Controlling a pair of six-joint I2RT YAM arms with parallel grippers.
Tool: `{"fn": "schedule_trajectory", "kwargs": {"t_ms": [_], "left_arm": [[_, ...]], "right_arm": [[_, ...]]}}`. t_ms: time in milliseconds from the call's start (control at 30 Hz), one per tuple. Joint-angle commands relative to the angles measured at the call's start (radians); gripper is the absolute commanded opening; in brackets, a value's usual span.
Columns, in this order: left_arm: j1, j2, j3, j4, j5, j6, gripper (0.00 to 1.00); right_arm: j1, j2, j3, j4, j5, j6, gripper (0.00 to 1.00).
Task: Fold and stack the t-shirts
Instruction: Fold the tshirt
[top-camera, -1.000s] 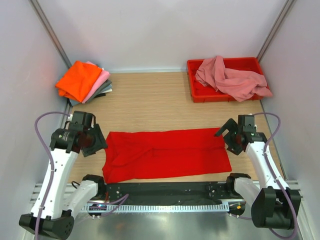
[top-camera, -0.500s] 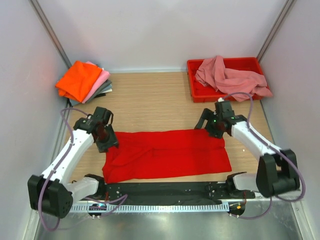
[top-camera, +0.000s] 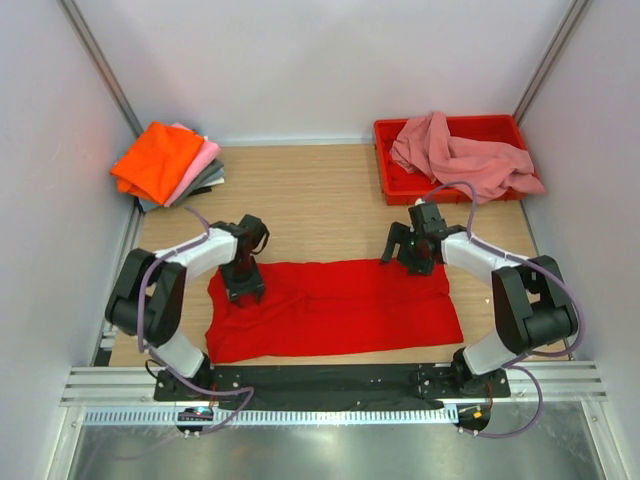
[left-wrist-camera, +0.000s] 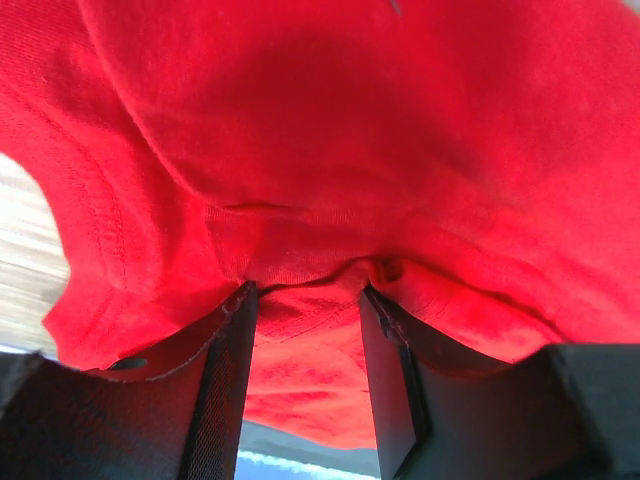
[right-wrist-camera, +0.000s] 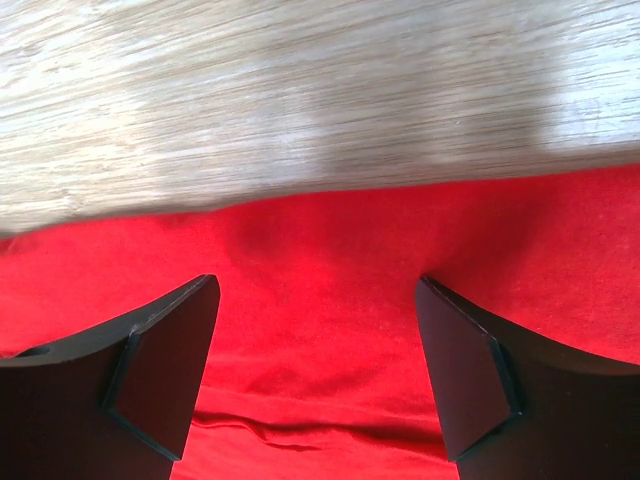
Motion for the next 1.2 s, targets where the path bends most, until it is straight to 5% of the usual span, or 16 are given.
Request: {"fn": "schedule_trajectory", "kwargs": {"t_ms": [0, 167, 300, 400, 433, 500, 600, 700, 900, 1067, 1167], "left_arm": [[-0.003, 0.181, 0.101, 0.130, -0.055, 0.011, 0.48], [0.034, 0.431, 0.397, 0.066, -0.082, 0.041, 0.49], [0.063, 0.640, 0.776, -0.079, -0.092, 0.070, 0.48], [0.063, 0.919, 1.382, -0.282, -0.066, 0.121, 0.50], [0.065, 1.017, 1.718, -0.314, -0.037, 0.136, 0.51], [0.066, 1.186, 1.945, -0.259, 0.124, 0.156, 0.58], [0.071, 1.038, 1.664, 0.121, 0.312, 0.173, 0.63], [0.065, 0.925, 1.539, 0.241, 0.397, 0.227, 0.69], [0.039, 0.725, 1.602, 0.183, 0.447, 0.325, 0.99], [0.059, 0.475, 1.544, 0.028, 0.306, 0.363, 1.00], [0.072, 0.305, 1.316, -0.052, 0.206, 0.379, 1.00]], "right_arm": [[0.068, -0.004, -0.100, 0.016, 0.012, 0.028, 0.86], [0.156, -0.036, -0.221, 0.086, -0.029, 0.135, 0.87], [0.221, -0.018, -0.247, 0.114, -0.061, 0.217, 0.88], [0.300, -0.033, -0.223, 0.118, -0.095, 0.289, 0.89], [0.326, -0.041, -0.200, 0.113, -0.109, 0.301, 0.89], [0.440, -0.051, -0.083, 0.067, -0.124, 0.306, 0.89], [0.576, -0.042, 0.150, -0.082, -0.163, 0.231, 0.92], [0.629, -0.079, 0.300, -0.184, -0.196, 0.188, 0.95], [0.627, -0.142, 0.495, -0.341, -0.128, 0.082, 0.99], [0.557, -0.177, 0.561, -0.351, 0.009, 0.064, 1.00], [0.448, -0.187, 0.555, -0.280, 0.057, 0.007, 1.00]]}}
